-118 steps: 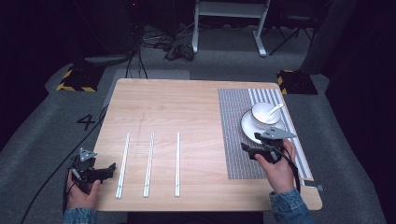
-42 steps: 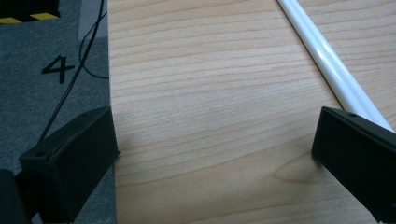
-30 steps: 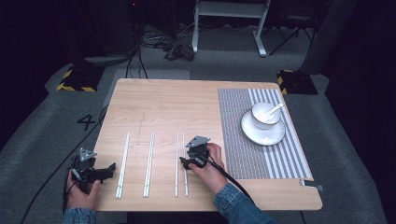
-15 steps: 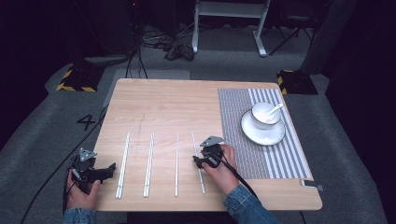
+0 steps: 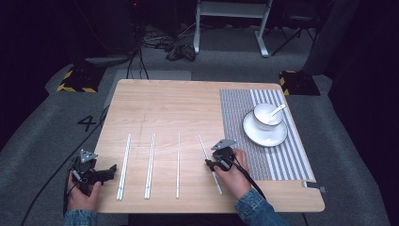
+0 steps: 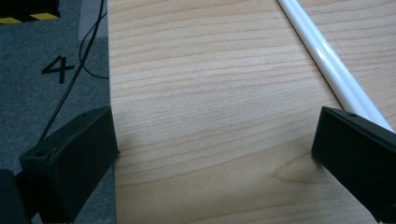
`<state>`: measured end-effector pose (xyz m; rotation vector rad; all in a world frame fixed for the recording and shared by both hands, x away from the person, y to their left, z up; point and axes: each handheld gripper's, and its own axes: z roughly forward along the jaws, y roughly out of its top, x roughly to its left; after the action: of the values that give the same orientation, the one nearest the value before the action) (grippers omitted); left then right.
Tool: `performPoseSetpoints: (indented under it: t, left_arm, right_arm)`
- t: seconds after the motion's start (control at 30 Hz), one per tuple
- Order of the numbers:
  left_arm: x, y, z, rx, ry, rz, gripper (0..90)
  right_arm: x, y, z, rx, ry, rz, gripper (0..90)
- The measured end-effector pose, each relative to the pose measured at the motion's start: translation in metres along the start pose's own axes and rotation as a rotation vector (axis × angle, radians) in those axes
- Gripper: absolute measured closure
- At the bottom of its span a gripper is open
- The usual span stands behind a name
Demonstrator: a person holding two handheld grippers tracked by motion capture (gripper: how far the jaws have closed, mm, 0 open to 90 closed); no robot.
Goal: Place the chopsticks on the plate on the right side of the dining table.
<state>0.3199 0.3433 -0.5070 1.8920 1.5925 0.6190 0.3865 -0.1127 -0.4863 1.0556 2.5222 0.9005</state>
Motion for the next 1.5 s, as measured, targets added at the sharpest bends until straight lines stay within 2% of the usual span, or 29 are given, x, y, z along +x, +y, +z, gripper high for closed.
performPoseSetpoints:
  t: [0.07, 0.37, 0.5, 0.73, 0.87, 0.97, 1.23, 1.5]
  left_arm:
    - [0.000, 0.000, 0.000, 0.000, 0.000, 0.000, 0.1]
    - [0.000, 0.000, 0.000, 0.000, 0.000, 0.000, 0.1]
    - [0.000, 0.000, 0.000, 0.000, -0.001, 0.000, 0.1]
    - [0.000, 0.000, 0.000, 0.000, 0.000, 0.000, 0.1]
    - [0.000, 0.000, 0.000, 0.000, -0.001, 0.000, 0.1]
    - [0.000, 0.000, 0.000, 0.000, -0.001, 0.000, 0.1]
    - [0.000, 0.000, 0.000, 0.000, 0.000, 0.000, 0.1]
    - [0.000, 0.000, 0.000, 0.000, 0.000, 0.000, 0.1]
  right_arm:
    - [-0.006, 0.001, -0.002, 0.017, 0.009, -0.005, 61.9]
    - [-0.015, 0.004, -0.006, 0.083, 0.030, -0.026, 70.3]
    - [-0.019, 0.006, -0.007, 0.111, 0.034, -0.020, 71.0]
    - [-0.027, 0.015, -0.006, 0.196, 0.039, -0.032, 74.6]
    - [-0.026, 0.020, -0.005, 0.235, 0.046, -0.059, 78.5]
    - [-0.025, 0.021, -0.005, 0.242, 0.049, -0.070, 79.1]
    - [-0.020, 0.020, -0.006, 0.252, 0.071, -0.074, 80.6]
    - [-0.013, 0.018, -0.010, 0.286, 0.099, -0.082, 82.0]
